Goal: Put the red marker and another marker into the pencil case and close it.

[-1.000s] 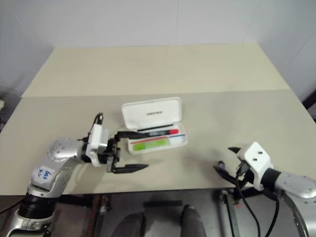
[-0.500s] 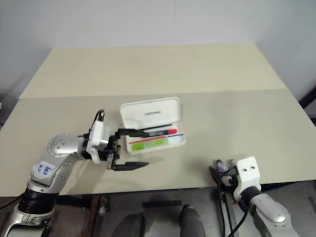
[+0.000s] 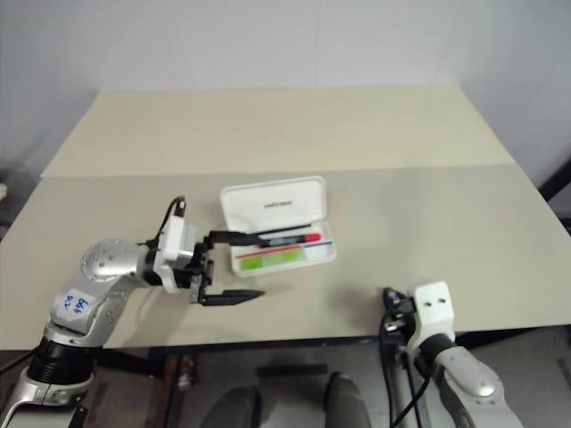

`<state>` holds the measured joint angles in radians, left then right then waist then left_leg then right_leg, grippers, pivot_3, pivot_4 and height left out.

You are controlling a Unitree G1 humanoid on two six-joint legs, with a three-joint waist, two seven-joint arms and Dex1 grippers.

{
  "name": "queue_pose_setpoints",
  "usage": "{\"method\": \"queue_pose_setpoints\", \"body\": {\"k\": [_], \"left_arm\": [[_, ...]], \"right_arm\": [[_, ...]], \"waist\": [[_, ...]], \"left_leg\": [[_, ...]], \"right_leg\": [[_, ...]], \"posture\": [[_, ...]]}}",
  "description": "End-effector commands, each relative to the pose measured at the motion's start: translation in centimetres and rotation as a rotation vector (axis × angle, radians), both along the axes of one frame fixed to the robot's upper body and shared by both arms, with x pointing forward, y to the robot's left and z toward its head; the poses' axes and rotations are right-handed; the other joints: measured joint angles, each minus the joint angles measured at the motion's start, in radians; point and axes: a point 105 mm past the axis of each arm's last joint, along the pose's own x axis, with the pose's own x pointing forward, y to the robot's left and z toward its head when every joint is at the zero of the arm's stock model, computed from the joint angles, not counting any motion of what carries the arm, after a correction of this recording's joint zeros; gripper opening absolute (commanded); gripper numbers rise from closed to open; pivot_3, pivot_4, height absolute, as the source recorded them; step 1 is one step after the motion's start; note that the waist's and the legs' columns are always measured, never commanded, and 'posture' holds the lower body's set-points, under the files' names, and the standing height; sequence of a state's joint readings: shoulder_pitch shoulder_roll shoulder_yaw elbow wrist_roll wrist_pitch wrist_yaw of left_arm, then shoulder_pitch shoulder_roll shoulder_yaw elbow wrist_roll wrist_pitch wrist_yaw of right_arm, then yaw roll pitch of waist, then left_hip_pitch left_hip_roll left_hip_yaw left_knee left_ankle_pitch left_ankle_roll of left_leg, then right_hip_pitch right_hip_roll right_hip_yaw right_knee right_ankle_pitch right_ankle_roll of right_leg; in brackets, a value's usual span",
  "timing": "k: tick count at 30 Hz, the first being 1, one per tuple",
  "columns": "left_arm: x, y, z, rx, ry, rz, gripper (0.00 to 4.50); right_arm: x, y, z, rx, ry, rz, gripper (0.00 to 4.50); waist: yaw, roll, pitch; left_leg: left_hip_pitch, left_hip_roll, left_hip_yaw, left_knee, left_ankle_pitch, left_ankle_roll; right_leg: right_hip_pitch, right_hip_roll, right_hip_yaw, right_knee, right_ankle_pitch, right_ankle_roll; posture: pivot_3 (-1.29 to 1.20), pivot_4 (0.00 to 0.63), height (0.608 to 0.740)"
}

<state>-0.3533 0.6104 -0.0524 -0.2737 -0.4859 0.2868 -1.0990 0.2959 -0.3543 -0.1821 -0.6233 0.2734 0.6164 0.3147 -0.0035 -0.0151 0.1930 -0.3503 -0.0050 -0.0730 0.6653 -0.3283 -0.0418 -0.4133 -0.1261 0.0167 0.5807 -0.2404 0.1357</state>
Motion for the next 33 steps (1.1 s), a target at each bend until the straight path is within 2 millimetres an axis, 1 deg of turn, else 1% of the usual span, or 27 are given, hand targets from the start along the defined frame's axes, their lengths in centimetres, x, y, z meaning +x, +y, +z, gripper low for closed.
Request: {"method": "queue_pose_setpoints", "body": {"k": [1,4,6,8,9,13,14,15,18,20,24,27,29,33], "left_arm": [[-0.2,0.2,0.6,-0.010,-0.035,0.015,4.50],[0.2,0.8,0.1,-0.006,-0.024,0.045,4.50],[0.3,1.0,0.0,-0.004,-0.023,0.061,4.50],[0.4,1.3,-0.2,0.000,-0.023,0.074,4.50],[0.4,1.4,-0.4,0.004,-0.023,0.080,4.50],[0.5,1.8,-0.7,0.017,-0.027,0.103,4.50],[0.5,2.1,-0.8,0.019,-0.029,0.118,4.50],[0.4,2.4,-0.9,0.019,-0.030,0.135,4.50],[0.3,3.1,-1.2,0.022,-0.029,0.174,4.50],[0.2,3.3,-1.3,0.029,-0.030,0.186,4.50],[-0.1,4.1,-1.5,0.035,-0.043,0.240,4.50],[-0.4,4.6,-1.5,0.040,-0.051,0.274,4.50],[-0.8,4.9,-1.5,0.041,-0.055,0.301,4.50],[-1.3,4.9,-1.6,0.042,-0.057,0.323,4.50]], "right_arm": [[0.8,-0.5,0.4,-0.040,-0.008,0.012,0.40],[2.5,1.9,2.1,-0.077,-0.060,0.263,0.40],[3.5,2.7,2.9,-0.144,-0.085,0.411,0.40],[4.5,3.1,3.6,-0.209,-0.108,0.531,0.40],[5.1,3.2,4.0,-0.232,-0.121,0.580,0.40],[7.0,3.6,5.3,-0.286,-0.170,0.726,0.40],[7.6,3.8,5.8,-0.304,-0.188,0.774,0.40],[7.9,4.2,6.2,-0.316,-0.201,0.844,0.40],[8.6,5.1,6.6,-0.364,-0.213,1.022,0.40],[9.1,5.5,6.7,-0.383,-0.222,1.086,0.40],[10.9,6.9,7.5,-0.390,-0.247,1.189,0.40],[11.6,7.7,7.4,-0.416,-0.245,1.261,0.40],[12.1,8.8,7.6,-0.418,-0.261,1.294,0.40],[12.5,9.8,7.7,-0.415,-0.268,1.336,0.40]], "waist": [[-0.003,0.000,0.000],[-0.010,0.000,0.000],[-0.013,0.000,0.001],[-0.019,0.000,0.001],[-0.020,-0.001,0.001],[-0.022,-0.002,0.002],[-0.022,-0.002,0.002],[-0.025,-0.001,0.003],[-0.027,0.001,0.004],[-0.024,0.001,0.004],[-0.026,0.002,0.005],[-0.026,0.002,0.005],[-0.026,0.003,0.005],[-0.026,0.003,0.005]], "left_leg": [[0.000,0.000,0.000,0.000,0.000,0.000],[0.001,0.000,0.000,0.000,0.000,0.000],[0.000,0.000,0.001,-0.001,0.000,0.000],[0.001,0.001,0.000,-0.001,0.000,0.000],[0.004,0.001,0.000,-0.001,0.000,0.000],[0.005,0.001,0.000,-0.003,0.000,0.001],[0.005,0.001,0.000,-0.003,0.000,0.001],[0.005,0.001,0.000,-0.003,0.000,0.000],[0.004,0.001,0.001,-0.004,-0.001,0.001],[0.004,0.001,0.000,-0.006,-0.001,0.001],[-0.003,0.001,0.000,-0.008,-0.001,-0.001],[-0.006,0.001,0.002,-0.008,0.000,-0.005],[-0.007,0.002,0.002,-0.009,0.000,-0.006],[-0.007,0.002,0.003,-0.012,0.001,-0.007]], "right_leg": [[0.000,0.000,0.000,0.000,0.000,0.000],[0.000,0.000,0.000,0.000,0.000,0.000],[0.000,0.000,0.000,0.000,0.000,0.000],[0.000,0.001,0.000,0.000,0.000,0.000],[-0.001,0.001,-0.001,0.000,0.000,0.000],[-0.001,0.001,-0.001,-0.001,0.001,0.002],[-0.001,0.001,-0.001,-0.001,0.005,0.010],[-0.001,0.001,-0.001,-0.002,0.007,0.015],[-0.001,0.001,0.000,-0.006,0.009,0.017],[-0.002,0.001,-0.001,-0.007,0.009,0.017],[-0.006,0.001,-0.002,-0.006,0.010,0.019],[-0.011,0.001,-0.002,-0.006,0.010,0.019],[-0.014,0.001,-0.002,-0.006,0.010,0.019],[-0.015,0.001,-0.002,-0.006,0.009,0.018]], "posture": [[0.00,0.150,0.740],[0.00,0.150,0.740],[0.00,0.150,0.740],[0.00,0.150,0.740],[0.00,0.150,0.740],[0.00,0.150,0.740],[0.00,0.150,0.740],[0.00,0.150,0.740],[0.00,0.150,0.740],[0.00,0.150,0.740],[0.00,0.150,0.740],[0.00,0.150,0.740],[0.00,0.150,0.740],[0.00,0.150,0.740]]}}
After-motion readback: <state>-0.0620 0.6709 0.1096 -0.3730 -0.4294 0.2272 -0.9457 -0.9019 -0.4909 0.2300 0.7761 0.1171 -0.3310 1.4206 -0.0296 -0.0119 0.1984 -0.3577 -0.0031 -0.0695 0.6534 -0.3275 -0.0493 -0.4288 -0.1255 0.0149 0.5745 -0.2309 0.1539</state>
